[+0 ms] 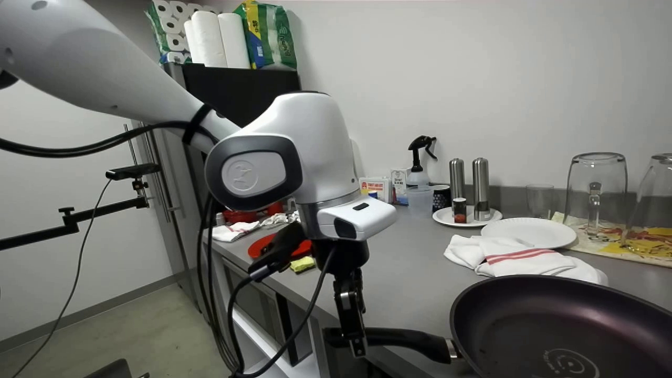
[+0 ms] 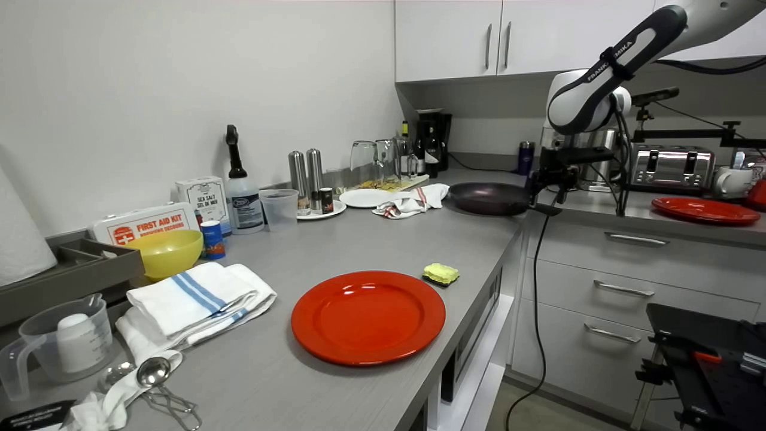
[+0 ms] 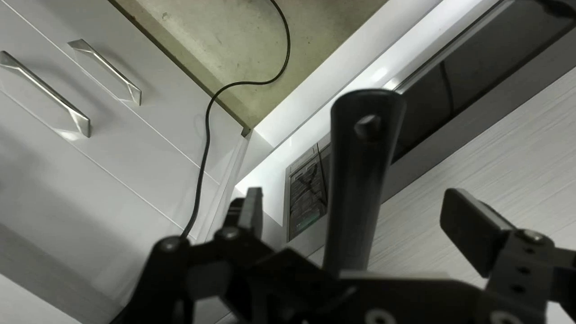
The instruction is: Move the pan to the right and the left twice, then move it to the right on the counter
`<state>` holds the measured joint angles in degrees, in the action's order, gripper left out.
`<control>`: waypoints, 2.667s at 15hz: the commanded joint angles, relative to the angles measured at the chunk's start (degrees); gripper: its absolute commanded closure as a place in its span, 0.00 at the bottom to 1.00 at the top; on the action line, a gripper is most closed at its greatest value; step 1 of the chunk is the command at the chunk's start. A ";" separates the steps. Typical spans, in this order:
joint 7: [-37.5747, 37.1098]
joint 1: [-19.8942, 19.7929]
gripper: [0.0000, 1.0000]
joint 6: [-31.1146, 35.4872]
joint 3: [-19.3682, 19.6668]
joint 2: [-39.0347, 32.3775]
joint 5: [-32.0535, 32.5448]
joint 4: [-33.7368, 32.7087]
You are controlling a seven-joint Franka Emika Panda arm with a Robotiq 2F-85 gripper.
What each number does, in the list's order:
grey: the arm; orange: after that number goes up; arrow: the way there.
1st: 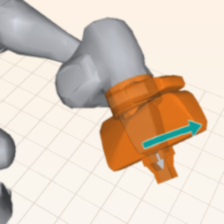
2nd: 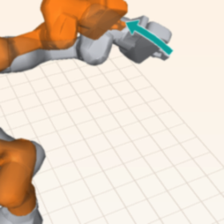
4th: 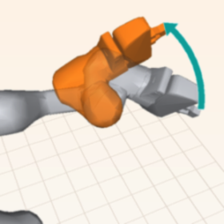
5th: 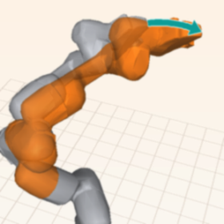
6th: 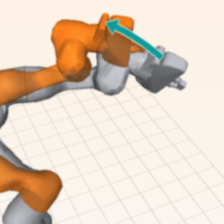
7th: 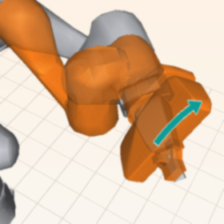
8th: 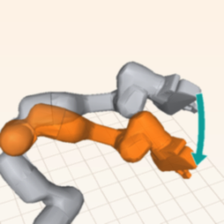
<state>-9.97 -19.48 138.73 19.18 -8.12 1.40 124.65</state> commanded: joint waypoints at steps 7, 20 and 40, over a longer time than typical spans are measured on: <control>0.59 -0.61 0.00 5.65 -0.09 -3.89 -6.43 -3.37; 4.31 -1.71 0.00 4.67 -0.14 -8.72 -5.36 -7.35; 9.78 -2.68 0.90 5.16 -0.84 -9.93 -5.96 -8.86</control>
<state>-1.63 -21.50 143.84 18.89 -17.33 -3.71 116.90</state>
